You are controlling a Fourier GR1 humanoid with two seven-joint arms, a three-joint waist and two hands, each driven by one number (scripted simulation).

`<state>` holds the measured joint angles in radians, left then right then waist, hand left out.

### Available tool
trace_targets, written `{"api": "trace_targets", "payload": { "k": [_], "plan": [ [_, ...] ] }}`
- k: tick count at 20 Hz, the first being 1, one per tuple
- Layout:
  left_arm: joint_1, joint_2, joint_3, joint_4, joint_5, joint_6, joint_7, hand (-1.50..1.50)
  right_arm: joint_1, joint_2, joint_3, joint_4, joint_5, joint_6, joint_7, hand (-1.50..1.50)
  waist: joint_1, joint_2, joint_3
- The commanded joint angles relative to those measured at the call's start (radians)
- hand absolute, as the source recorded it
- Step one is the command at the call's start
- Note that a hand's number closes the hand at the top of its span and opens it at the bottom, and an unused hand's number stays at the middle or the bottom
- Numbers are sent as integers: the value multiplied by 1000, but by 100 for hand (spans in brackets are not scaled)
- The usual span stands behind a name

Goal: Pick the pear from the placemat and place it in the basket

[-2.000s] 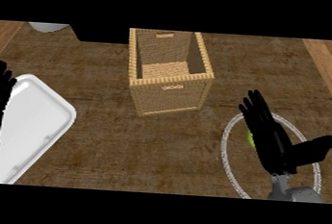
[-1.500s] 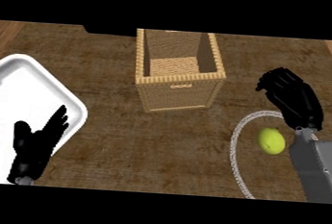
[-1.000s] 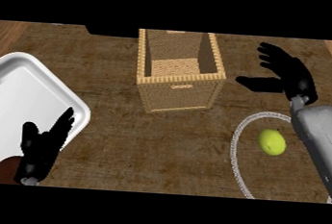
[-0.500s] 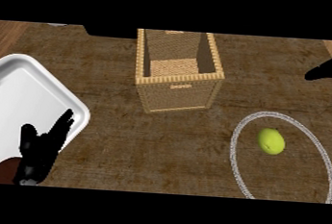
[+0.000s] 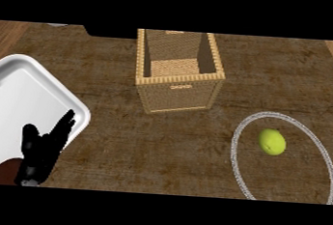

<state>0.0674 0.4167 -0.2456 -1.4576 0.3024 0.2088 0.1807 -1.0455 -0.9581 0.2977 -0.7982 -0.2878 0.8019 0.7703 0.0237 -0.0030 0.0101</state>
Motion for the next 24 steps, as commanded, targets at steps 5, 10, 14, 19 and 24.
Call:
{"api": "trace_targets", "payload": {
  "k": [5, 10, 14, 19, 24],
  "plan": [
    [65, 7, -8, 12, 11, -38, 54, 0, -39, -32, -5, 112, 8, 203, 5, -150, 1, 8, -10],
    [71, -25, 18, 110, -5, -48, -30, 0, 10, 55, -19, 82, 23, 97, -9, -150, -14, 6, -11],
    [49, -11, 40, 66, -1, -46, 27, 0, 51, 116, -31, 29, 36, 36, 3, -150, -21, 2, -11],
    [54, -68, 7, 61, -33, -6, 39, 0, 148, 146, -47, -22, 83, -43, -66, -150, -26, 3, -10],
    [36, -46, 37, 40, -26, -30, 71, 0, 201, 196, -38, -82, 133, -91, -44, -150, -24, 2, -10]
  ]
}}
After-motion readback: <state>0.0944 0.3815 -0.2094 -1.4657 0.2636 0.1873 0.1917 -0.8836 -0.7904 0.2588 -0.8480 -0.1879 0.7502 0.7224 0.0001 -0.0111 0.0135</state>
